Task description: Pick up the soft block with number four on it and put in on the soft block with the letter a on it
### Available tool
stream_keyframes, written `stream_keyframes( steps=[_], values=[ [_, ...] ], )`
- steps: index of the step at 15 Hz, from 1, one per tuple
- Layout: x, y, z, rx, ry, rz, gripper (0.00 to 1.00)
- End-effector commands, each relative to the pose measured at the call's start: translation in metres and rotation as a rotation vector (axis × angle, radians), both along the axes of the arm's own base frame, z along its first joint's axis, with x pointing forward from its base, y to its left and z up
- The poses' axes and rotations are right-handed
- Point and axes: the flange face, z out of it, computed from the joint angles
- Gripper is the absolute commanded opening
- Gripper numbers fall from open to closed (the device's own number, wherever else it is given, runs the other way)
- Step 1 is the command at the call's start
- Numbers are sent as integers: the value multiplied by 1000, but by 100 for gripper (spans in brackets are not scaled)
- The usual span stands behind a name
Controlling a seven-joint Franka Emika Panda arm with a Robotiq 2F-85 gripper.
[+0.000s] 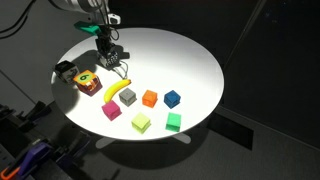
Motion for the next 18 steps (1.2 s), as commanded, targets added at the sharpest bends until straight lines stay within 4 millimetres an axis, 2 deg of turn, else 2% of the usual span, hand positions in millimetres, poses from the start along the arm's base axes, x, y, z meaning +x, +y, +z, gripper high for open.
stream_keyframes(
  steps=[1, 6, 11, 18],
  values=[
    [-1, -4, 20, -42, 23, -14, 2],
    [-4, -6, 39, -61, 40, -11, 2],
    [-9, 1, 66, -62, 23, 17, 2],
    [-39, 11, 91, -89, 19, 53, 2]
  ],
)
